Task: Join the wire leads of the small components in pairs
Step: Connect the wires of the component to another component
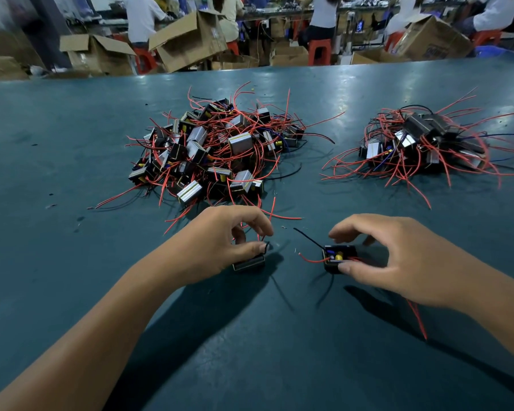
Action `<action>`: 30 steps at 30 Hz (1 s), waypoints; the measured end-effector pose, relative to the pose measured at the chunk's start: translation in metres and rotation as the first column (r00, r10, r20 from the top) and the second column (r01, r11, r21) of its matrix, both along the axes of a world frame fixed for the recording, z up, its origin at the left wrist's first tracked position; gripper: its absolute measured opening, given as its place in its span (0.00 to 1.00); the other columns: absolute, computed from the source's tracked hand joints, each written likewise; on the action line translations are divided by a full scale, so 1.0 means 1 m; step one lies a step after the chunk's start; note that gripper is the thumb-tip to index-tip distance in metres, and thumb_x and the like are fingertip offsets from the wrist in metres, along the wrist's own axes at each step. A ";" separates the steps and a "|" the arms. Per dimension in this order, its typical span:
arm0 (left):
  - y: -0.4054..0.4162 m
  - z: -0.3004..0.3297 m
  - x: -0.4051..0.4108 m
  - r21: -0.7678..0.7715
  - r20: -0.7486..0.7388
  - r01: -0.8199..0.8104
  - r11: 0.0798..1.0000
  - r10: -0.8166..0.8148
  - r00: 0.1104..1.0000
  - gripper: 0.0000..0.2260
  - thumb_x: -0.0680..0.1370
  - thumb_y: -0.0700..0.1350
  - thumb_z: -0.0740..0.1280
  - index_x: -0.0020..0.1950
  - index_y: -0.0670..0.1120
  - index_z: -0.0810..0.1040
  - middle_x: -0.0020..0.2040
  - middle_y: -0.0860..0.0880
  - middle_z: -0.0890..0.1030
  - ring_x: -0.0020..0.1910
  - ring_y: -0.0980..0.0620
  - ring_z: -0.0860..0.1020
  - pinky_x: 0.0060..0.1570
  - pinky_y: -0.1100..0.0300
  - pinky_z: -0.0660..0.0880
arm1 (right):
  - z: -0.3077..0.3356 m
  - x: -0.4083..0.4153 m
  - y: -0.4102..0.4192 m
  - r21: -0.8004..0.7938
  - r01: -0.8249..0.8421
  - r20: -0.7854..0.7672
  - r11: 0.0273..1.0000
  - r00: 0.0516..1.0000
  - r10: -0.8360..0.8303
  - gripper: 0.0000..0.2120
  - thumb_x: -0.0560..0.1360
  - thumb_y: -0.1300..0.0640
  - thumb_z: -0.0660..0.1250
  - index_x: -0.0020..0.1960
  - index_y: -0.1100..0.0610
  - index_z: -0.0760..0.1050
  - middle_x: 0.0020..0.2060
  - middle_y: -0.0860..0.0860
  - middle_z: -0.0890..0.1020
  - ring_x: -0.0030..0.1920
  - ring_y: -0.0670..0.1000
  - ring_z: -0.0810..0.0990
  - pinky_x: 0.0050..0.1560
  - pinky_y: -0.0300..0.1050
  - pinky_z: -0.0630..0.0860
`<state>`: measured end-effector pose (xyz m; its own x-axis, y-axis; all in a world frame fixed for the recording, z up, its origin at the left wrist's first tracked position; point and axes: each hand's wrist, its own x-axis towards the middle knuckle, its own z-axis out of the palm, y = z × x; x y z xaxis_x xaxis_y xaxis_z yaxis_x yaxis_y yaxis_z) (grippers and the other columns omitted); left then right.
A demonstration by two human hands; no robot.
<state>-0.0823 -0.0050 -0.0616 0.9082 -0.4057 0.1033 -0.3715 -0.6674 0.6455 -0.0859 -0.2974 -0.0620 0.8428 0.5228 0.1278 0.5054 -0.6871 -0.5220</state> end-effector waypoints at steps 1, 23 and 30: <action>0.001 0.000 0.000 0.005 -0.013 0.005 1.000 -0.005 1.000 0.06 0.76 0.45 0.74 0.50 0.55 0.80 0.47 0.62 0.81 0.38 0.52 0.76 0.39 0.70 0.71 | -0.001 -0.001 0.001 -0.038 -0.013 0.007 0.999 1.000 0.013 0.16 0.71 0.45 0.72 0.58 0.41 0.74 0.51 0.33 0.78 0.56 0.34 0.74 0.56 0.28 0.68; -0.014 0.010 -0.020 0.020 -0.154 0.211 0.977 -0.205 0.967 0.13 0.75 0.44 0.75 0.54 0.56 0.74 0.51 0.60 0.83 0.37 0.55 0.79 0.37 0.67 0.74 | -0.008 0.008 -0.004 -0.217 -0.003 0.174 0.976 0.984 0.042 0.18 0.73 0.56 0.74 0.60 0.48 0.73 0.50 0.35 0.78 0.51 0.42 0.75 0.51 0.40 0.70; -0.012 0.012 -0.022 0.045 -0.146 0.217 0.975 -0.208 0.967 0.10 0.74 0.45 0.75 0.50 0.55 0.77 0.49 0.62 0.83 0.39 0.57 0.80 0.37 0.69 0.73 | -0.009 0.009 -0.004 -0.214 0.047 0.181 0.976 0.983 -0.008 0.19 0.73 0.56 0.73 0.62 0.49 0.73 0.52 0.37 0.79 0.54 0.46 0.77 0.52 0.41 0.69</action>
